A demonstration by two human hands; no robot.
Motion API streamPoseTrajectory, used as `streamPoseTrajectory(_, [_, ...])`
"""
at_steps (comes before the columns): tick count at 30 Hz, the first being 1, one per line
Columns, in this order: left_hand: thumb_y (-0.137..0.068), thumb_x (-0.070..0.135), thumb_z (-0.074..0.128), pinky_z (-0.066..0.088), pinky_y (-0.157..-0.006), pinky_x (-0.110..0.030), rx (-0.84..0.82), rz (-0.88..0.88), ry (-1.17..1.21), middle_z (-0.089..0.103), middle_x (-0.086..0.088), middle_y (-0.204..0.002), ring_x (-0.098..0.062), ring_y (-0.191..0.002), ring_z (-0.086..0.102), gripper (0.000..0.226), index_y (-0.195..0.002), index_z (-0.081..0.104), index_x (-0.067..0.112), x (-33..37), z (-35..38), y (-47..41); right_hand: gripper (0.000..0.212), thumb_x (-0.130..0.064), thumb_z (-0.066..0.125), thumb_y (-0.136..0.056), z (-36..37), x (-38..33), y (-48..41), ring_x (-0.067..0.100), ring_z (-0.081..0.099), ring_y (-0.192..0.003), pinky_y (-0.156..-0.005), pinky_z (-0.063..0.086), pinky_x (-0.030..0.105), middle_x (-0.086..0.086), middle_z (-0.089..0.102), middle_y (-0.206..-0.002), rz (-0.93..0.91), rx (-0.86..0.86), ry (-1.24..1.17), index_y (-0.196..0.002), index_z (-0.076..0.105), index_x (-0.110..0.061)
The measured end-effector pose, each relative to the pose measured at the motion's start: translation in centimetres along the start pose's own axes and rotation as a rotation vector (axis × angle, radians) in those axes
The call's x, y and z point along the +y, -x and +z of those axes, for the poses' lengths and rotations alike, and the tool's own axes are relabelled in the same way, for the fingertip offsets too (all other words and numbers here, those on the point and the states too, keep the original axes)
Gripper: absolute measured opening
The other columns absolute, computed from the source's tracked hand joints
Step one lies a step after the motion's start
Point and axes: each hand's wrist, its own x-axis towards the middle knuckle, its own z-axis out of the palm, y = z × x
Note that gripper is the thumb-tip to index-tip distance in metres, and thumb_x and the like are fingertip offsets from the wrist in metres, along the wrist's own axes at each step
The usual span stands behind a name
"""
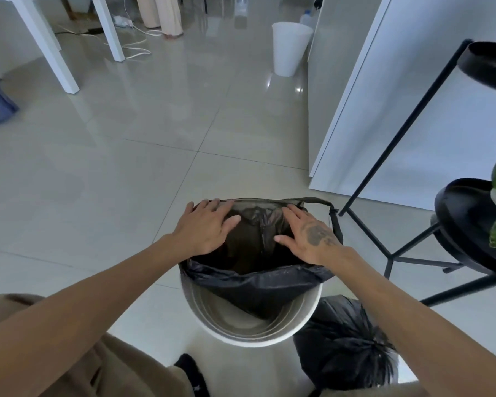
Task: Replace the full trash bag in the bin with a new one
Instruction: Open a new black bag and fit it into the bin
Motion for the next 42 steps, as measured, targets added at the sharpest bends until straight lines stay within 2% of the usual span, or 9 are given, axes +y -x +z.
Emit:
streamPoseTrajectory(4, [-0.099,0.063,0.014,0.031,-0.113,-0.051,-0.075,-0.039,0.206,0.043,-0.009,-0.155,-0.033,-0.139,0.042,0.067,-0.154,0.024,0.026,-0.9,1.3,-1.4,0.071,-0.054,0.052,-0.096,0.4,1.0,-1.1,0.032,0.042,-0.14,-0.11,0.038,0.042,0.01,0.043,-0.154,0.039,-0.053,-0.281,-0.153,0.029,-0.018])
streamPoseTrajectory(11, [-0.086,0.083,0.021,0.048,-0.095,-0.044,-0.051,-0.107,0.464,0.068,-0.014,-0.125,-0.035,-0.111,0.062,0.081,-0.155,0.017,0.039,-4.3,2.8,2.6,0.056,-0.057,0.066,-0.085,1.9,3.2,1.2,0.019,0.058,-0.119,-0.1,0.046,0.038,-0.01,0.064,-0.125,0.165,-0.026,-0.774,-0.134,0.055,-0.035])
streamPoseTrajectory(15, [-0.091,0.077,0.023,0.048,-0.098,-0.045,0.096,-0.049,0.359,0.054,-0.005,-0.146,-0.027,-0.125,0.055,0.074,-0.155,0.016,0.04,-5.0,2.6,5.1,0.058,-0.049,0.068,-0.089,3.4,3.4,4.3,0.009,0.054,-0.121,-0.102,0.042,0.022,-0.009,0.059,-0.134,0.083,0.293,-0.682,-0.141,0.053,-0.026])
streamPoseTrajectory(17, [-0.095,0.072,0.024,0.049,-0.101,-0.047,0.164,0.037,0.224,0.038,-0.002,-0.158,-0.024,-0.139,0.043,0.071,-0.156,0.019,0.037,-5.0,2.4,6.5,0.051,-0.04,0.062,-0.094,4.3,3.2,6.2,0.015,0.051,-0.131,-0.11,0.043,0.03,0.0,0.055,-0.145,-0.025,0.462,-0.536,-0.139,0.057,-0.016])
streamPoseTrajectory(21, [-0.101,0.057,0.029,0.054,-0.097,-0.043,0.23,0.284,-0.011,0.044,-0.011,-0.153,-0.03,-0.135,0.047,0.061,-0.151,0.041,0.024,-4.5,2.4,9.3,0.034,-0.027,0.061,-0.095,5.9,2.9,9.3,0.027,0.058,-0.118,-0.099,0.053,0.041,0.011,0.062,-0.129,-0.19,0.695,-0.24,-0.12,0.069,-0.006])
streamPoseTrajectory(26, [-0.103,0.035,0.04,0.044,-0.109,-0.046,0.263,0.562,-0.181,0.054,-0.016,-0.145,-0.034,-0.137,0.046,0.042,-0.133,0.064,0.019,-4.5,2.5,12.5,0.018,-0.011,0.067,-0.092,7.1,2.6,12.5,0.026,0.061,-0.092,-0.076,0.055,0.043,0.01,0.064,-0.106,-0.331,0.624,-0.084,-0.109,0.072,-0.006])
streamPoseTrajectory(31, [-0.087,0.013,0.054,0.054,-0.086,-0.037,0.296,0.675,-0.185,0.065,-0.008,-0.112,-0.027,-0.106,0.058,0.026,-0.109,0.067,0.015,-4.1,2.3,14.9,0.019,-0.012,0.06,-0.096,7.6,2.5,14.6,0.023,0.06,-0.095,-0.077,0.056,0.04,0.005,0.062,-0.105,-0.372,0.559,-0.028,-0.112,0.069,-0.009])
streamPoseTrajectory(38, [-0.095,0.056,0.054,0.047,-0.069,-0.03,0.28,0.575,-0.095,0.058,0.002,-0.088,-0.019,-0.08,0.053,0.042,-0.085,0.062,0.016,-2.7,2.9,16.9,0.052,-0.057,0.064,-0.089,8.2,2.2,16.3,0.023,0.058,-0.097,-0.082,0.051,0.036,0.003,0.062,-0.104,-0.396,0.494,0.015,-0.111,0.068,-0.01])
streamPoseTrajectory(42, [-0.09,0.059,0.059,0.047,-0.067,-0.031,0.33,0.538,-0.148,0.055,0.002,-0.08,-0.019,-0.074,0.051,0.045,-0.078,0.059,0.015,-1.8,2.8,17.3,0.042,-0.054,0.07,-0.084,8.6,2.0,15.8,0.02,0.055,-0.088,-0.08,0.048,0.033,0.0,0.059,-0.094,-0.422,0.563,0.051,-0.098,0.066,-0.014])
